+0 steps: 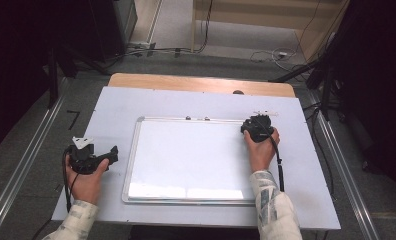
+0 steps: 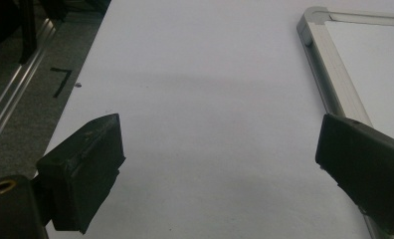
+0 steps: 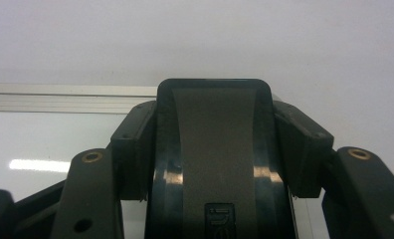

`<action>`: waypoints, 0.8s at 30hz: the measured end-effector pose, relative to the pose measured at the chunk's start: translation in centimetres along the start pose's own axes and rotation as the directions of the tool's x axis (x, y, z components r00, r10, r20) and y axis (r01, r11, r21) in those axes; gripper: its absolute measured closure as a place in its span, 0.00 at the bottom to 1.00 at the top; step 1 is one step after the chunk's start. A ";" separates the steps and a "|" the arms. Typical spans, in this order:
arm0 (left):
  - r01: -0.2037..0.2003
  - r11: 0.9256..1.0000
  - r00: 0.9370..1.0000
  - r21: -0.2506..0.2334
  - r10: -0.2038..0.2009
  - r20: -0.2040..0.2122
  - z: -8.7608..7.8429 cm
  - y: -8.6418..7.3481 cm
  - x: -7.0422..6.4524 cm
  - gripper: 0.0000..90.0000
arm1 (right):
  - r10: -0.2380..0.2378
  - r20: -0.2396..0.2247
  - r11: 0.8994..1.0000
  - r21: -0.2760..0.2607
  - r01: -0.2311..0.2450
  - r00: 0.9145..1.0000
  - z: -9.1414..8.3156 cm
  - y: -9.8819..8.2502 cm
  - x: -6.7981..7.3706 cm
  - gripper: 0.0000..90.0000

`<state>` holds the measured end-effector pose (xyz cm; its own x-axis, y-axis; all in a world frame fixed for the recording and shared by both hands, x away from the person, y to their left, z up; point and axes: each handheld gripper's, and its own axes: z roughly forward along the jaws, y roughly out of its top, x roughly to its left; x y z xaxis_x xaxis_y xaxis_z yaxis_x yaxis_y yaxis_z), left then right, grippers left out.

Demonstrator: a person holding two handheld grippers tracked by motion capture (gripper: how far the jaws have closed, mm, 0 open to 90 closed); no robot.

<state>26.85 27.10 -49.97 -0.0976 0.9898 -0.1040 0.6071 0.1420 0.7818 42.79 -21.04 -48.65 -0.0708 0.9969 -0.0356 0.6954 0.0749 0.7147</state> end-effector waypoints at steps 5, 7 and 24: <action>-0.003 1.000 1.000 0.002 0.003 0.001 0.0 0.0 0.0 0.06 | 0.002 -0.015 1.000 0.013 -0.002 1.000 0.1 -0.1 -0.1 0.38; -0.001 1.000 1.000 0.000 0.001 0.000 0.0 0.0 0.0 0.06 | 0.001 -0.014 1.000 0.014 -0.001 1.000 0.3 -0.1 -0.2 0.33; 0.001 1.000 1.000 -0.005 -0.001 -0.001 -0.1 0.0 0.0 0.06 | 0.015 -0.131 1.000 -0.025 -0.019 0.991 -2.2 -0.2 -1.6 0.29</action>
<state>26.75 27.08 -49.93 -0.0989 0.9896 -0.1048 0.6026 0.1434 0.7850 41.21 -22.69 -47.24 -0.1529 0.9860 0.0669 0.6786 0.0555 0.7324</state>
